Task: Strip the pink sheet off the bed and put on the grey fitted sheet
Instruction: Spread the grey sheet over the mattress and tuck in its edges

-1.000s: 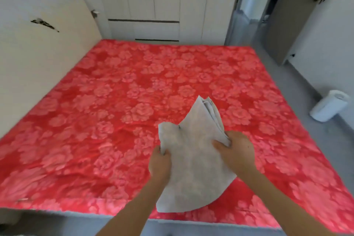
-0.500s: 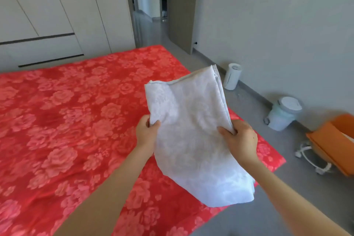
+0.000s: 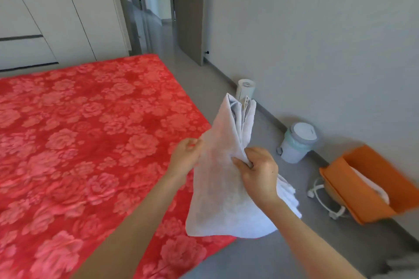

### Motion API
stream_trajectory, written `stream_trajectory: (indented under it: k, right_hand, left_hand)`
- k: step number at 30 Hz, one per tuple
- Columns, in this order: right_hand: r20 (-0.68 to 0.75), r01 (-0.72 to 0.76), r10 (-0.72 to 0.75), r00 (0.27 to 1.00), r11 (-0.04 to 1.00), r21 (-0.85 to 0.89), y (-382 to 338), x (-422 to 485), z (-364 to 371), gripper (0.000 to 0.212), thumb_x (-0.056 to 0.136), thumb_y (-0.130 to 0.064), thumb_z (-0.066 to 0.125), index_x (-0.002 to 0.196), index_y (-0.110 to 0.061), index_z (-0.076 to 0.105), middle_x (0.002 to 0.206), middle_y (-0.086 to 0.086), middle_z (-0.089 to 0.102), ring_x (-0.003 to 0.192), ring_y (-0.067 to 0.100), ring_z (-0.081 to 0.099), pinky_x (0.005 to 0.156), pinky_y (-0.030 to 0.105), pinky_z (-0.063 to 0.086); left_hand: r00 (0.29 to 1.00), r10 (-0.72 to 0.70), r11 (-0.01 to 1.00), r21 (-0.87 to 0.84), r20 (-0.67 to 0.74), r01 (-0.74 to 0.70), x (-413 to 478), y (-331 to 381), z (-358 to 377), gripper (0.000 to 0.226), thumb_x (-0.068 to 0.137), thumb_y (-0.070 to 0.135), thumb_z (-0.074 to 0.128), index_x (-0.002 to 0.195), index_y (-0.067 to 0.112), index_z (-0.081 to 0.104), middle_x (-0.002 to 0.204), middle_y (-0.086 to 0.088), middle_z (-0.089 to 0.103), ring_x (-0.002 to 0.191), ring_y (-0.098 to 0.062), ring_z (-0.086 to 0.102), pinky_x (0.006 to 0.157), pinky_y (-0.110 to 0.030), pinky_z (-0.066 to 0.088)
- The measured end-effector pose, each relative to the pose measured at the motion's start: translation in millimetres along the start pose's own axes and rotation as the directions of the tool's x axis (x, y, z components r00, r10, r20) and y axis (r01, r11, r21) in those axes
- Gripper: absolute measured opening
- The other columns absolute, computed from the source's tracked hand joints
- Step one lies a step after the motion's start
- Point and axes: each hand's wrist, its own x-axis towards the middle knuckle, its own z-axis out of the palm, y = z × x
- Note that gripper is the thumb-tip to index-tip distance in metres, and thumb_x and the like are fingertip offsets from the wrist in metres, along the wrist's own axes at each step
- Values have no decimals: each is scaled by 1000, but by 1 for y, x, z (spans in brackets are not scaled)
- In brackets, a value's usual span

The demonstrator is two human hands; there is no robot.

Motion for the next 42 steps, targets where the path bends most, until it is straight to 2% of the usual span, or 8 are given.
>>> stream_trajectory:
  k: [3, 8, 17, 21, 28, 32, 37, 42]
  right_hand:
    - [63, 127, -124, 990, 990, -57, 51, 11, -21, 26, 69, -15, 71, 55, -11, 49, 60, -1, 48, 59, 22, 44, 53, 22, 19]
    - [42, 185, -181, 983, 976, -115, 133, 26, -60, 21, 70, -11, 71, 58, -4, 55, 63, 2, 55, 66, 13, 39, 52, 24, 26]
    - [68, 229, -220, 973, 960, -163, 263, 96, -103, 35, 83, -32, 55, 59, -7, 60, 66, -3, 59, 62, 16, 51, 45, 27, 38]
    - [140, 222, -207, 968, 970, -100, 316, 145, -115, 29, 79, -30, 56, 59, -9, 60, 66, -4, 58, 61, 16, 51, 46, 31, 43]
    - [184, 435, -420, 889, 899, -51, 375, 241, -116, 11, 68, -13, 71, 63, -9, 63, 67, -2, 59, 67, 11, 40, 53, 19, 33]
    - [220, 533, -521, 825, 846, 6, 410, 296, -106, 15, 63, -9, 78, 64, -7, 64, 68, 0, 61, 64, 15, 49, 51, 22, 39]
    - [232, 603, -607, 760, 792, 98, 450, 360, -86, 11, 63, -17, 74, 67, -9, 68, 70, -2, 64, 65, 13, 53, 55, 18, 40]
    - [292, 593, -645, 706, 764, 254, 458, 409, -54, 14, 69, -23, 65, 64, -9, 64, 70, -3, 62, 67, 15, 53, 53, 25, 44]
  left_hand:
    - [980, -76, 991, -96, 182, 94, -13, 38, 70, 41, 87, 56, 53, 82, 16, 56, 82, -7, 57, 77, -22, 61, 72, -39, 58]
    - [954, -162, 986, 85, 252, 145, 21, 63, 162, 58, 76, 63, 63, 86, 6, 64, 82, -11, 64, 76, -26, 69, 69, -39, 60]
    - [960, -58, 963, 268, 273, -18, 115, 109, 309, 6, 72, -1, 64, 67, -1, 60, 60, -9, 60, 61, -25, 67, 69, -42, 60]
    - [968, -54, 993, 111, 243, 27, 159, 137, 355, 24, 76, -19, 50, 71, 3, 56, 68, -11, 54, 49, -16, 60, 49, -27, 56]
    - [988, -125, 991, 64, 95, 120, 222, 170, 401, 7, 77, -3, 56, 81, -1, 62, 73, -17, 62, 55, -22, 62, 51, -27, 56]
    - [974, -225, 968, 109, -11, 225, 262, 175, 412, 15, 78, 15, 67, 83, 1, 62, 70, -12, 64, 57, -20, 62, 55, -28, 57]
    - [961, -212, 977, -48, -178, 207, 297, 183, 427, 7, 77, -5, 64, 83, -4, 61, 83, -19, 64, 67, -27, 67, 69, -38, 60]
    - [880, -189, 964, -253, -436, 82, 308, 192, 419, 19, 79, -16, 54, 92, -3, 60, 82, -14, 57, 65, -23, 60, 44, -22, 53]
